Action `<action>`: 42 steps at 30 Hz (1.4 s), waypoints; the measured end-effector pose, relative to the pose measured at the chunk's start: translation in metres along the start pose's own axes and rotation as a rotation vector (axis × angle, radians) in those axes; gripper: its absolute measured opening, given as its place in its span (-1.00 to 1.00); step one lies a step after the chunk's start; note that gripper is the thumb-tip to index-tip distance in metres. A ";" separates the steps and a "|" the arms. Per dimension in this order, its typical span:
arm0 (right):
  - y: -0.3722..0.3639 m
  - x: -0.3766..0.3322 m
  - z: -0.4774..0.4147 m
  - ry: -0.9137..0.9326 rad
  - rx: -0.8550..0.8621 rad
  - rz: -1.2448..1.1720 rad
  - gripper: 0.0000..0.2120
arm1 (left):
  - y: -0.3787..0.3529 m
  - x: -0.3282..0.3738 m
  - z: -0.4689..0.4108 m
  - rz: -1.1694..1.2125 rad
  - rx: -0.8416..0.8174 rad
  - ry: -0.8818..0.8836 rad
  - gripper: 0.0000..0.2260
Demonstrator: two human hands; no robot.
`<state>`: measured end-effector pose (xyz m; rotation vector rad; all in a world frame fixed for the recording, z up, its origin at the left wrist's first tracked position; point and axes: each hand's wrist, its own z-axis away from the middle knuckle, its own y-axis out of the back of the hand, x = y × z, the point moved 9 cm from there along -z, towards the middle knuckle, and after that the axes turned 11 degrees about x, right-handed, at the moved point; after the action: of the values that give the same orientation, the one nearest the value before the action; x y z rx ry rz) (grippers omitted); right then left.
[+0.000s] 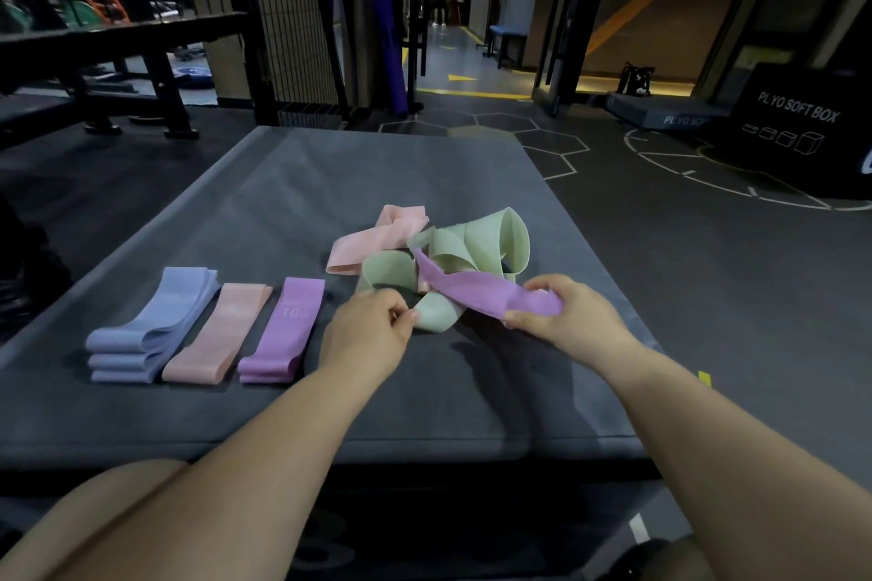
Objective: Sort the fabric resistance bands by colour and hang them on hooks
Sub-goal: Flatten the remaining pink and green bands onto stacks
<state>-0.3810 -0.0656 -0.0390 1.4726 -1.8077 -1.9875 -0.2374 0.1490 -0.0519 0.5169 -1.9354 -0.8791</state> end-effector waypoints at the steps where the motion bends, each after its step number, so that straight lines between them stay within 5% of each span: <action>1: 0.000 0.002 -0.002 -0.021 0.005 0.007 -0.61 | 0.001 -0.002 -0.001 0.004 0.013 0.003 -0.83; 4: 0.007 0.007 -0.009 -0.059 0.058 0.013 -0.75 | 0.006 -0.006 -0.005 0.020 0.043 0.031 -0.80; 12: 0.034 0.033 -0.023 -0.180 0.215 -0.066 -0.74 | 0.018 -0.018 -0.012 0.123 0.149 0.084 -0.76; 18: 0.007 0.021 -0.011 -0.153 -0.039 -0.094 -0.56 | 0.016 -0.005 -0.005 0.088 0.143 -0.023 -0.90; 23: -0.004 -0.007 0.008 -0.023 -0.179 -0.295 -0.65 | 0.016 0.021 0.005 0.086 0.159 -0.207 -0.74; 30: -0.019 -0.024 0.026 0.106 -0.404 -0.459 -0.74 | -0.010 0.050 0.025 0.103 -0.079 -0.498 -0.43; 35: -0.022 -0.032 0.035 0.181 -0.501 -0.492 -0.76 | -0.035 0.060 0.043 -0.117 -0.263 -0.619 -0.52; 42: -0.015 -0.049 0.055 0.143 -0.749 -0.769 -0.69 | -0.029 0.069 0.043 0.056 -0.148 -0.626 -0.53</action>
<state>-0.3842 0.0091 -0.0315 2.0557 -0.2991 -2.3363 -0.3089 0.1010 -0.0484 0.0945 -2.3982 -1.2381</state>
